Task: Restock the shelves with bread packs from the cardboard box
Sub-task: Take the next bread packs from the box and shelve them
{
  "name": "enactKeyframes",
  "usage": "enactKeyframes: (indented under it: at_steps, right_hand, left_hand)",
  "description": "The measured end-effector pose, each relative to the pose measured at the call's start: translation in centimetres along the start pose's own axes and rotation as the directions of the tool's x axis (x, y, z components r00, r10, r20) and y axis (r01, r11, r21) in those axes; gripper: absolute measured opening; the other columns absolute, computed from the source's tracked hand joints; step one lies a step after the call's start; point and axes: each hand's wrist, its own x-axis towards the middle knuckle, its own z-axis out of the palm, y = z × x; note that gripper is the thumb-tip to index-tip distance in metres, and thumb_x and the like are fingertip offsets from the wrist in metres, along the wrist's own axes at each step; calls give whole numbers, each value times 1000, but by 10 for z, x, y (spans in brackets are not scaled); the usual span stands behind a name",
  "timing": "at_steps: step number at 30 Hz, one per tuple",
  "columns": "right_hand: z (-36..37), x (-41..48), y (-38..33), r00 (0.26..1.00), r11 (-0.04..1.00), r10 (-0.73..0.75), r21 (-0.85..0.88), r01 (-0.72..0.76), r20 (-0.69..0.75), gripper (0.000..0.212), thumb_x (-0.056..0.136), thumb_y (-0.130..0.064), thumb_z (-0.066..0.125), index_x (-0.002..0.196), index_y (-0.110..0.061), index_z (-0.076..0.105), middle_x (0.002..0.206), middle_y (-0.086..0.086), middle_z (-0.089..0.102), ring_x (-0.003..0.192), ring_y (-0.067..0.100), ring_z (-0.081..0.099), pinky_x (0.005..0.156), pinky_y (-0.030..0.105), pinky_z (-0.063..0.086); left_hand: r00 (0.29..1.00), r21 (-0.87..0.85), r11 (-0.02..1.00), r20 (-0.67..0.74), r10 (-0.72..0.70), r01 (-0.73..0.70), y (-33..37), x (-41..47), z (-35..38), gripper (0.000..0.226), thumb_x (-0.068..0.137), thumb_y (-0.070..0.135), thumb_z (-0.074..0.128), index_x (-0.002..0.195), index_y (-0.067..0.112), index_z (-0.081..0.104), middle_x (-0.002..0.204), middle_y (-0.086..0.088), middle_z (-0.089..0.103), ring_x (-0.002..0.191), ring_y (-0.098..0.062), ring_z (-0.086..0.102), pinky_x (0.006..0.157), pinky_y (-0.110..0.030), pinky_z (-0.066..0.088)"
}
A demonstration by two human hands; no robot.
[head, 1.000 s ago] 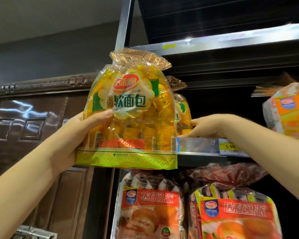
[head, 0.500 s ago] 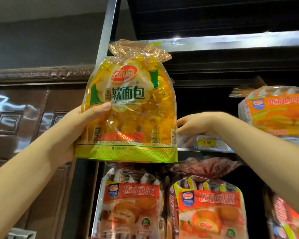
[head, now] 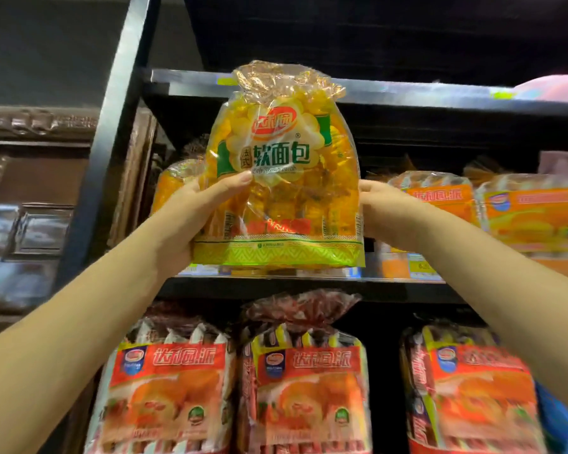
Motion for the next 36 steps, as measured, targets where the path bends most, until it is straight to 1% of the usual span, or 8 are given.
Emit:
enactKeyframes:
  at_steps: [5,10,16,21,23,27,32,36]
  right_hand:
    - [-24,-29,-17,985,986,-132,88,143,-111,64,101,-63,36,131,-13,63,108,2,76,97,17,73,82,35,61]
    - [-37,-34,-19,929,939,-288,-260,227,-231,53,82,-56,78,127,-30,65,120,-5,75,112,14,71,101,48,55]
    - [-35,-27,-8,868,875,-346,-457,162,-355,44,86,-44,80,127,-35,65,104,-11,69,92,2,65,69,19,52]
    - [-31,-21,12,840,884,-324,-456,105,-435,46,85,-46,80,127,-37,65,116,-8,67,105,15,64,87,36,54]
    - [-32,-23,17,837,866,-329,-492,83,-437,49,86,-44,80,131,-34,63,118,-7,66,104,15,63,77,28,51]
    - [-32,-23,22,827,817,-335,-576,17,-451,54,86,-51,77,133,-33,58,114,-12,63,97,11,63,66,20,44]
    - [-29,-20,30,827,789,-281,-608,-89,-487,51,91,-54,69,130,-28,52,95,-11,62,79,2,57,57,23,43]
    - [-25,-22,40,838,794,-247,-597,-112,-486,55,91,-59,66,135,-26,56,107,-5,64,93,15,62,67,29,53]
  left_hand:
    - [998,-65,998,56,-6,10,5,7,40,60,79,58,79,130,28,65,120,-4,75,108,-28,74,93,-53,58]
    - [993,-60,991,14,120,-119,12,11,68,75,68,60,87,131,27,63,116,4,77,107,-18,74,92,-45,59]
    - [929,320,902,-134,345,-289,7,16,81,54,74,50,87,117,20,71,100,12,77,84,5,71,69,-12,56]
    - [902,582,770,-137,410,-262,-3,21,85,53,72,57,86,108,23,66,102,6,71,87,-11,68,68,-17,53]
    - [919,577,773,-95,384,-263,-7,18,89,64,71,55,86,118,23,59,111,8,69,99,-14,66,79,-30,55]
    - [921,619,750,-108,376,-234,-8,12,92,83,77,49,84,136,15,37,112,6,56,98,-13,54,78,-29,43]
    - [900,791,574,-72,431,-212,-12,7,90,58,89,46,74,123,14,40,112,-1,45,94,-19,47,75,-32,40]
    - [917,856,477,-8,398,-200,-19,1,86,48,94,49,64,126,16,49,116,0,54,104,-21,53,73,-33,42]
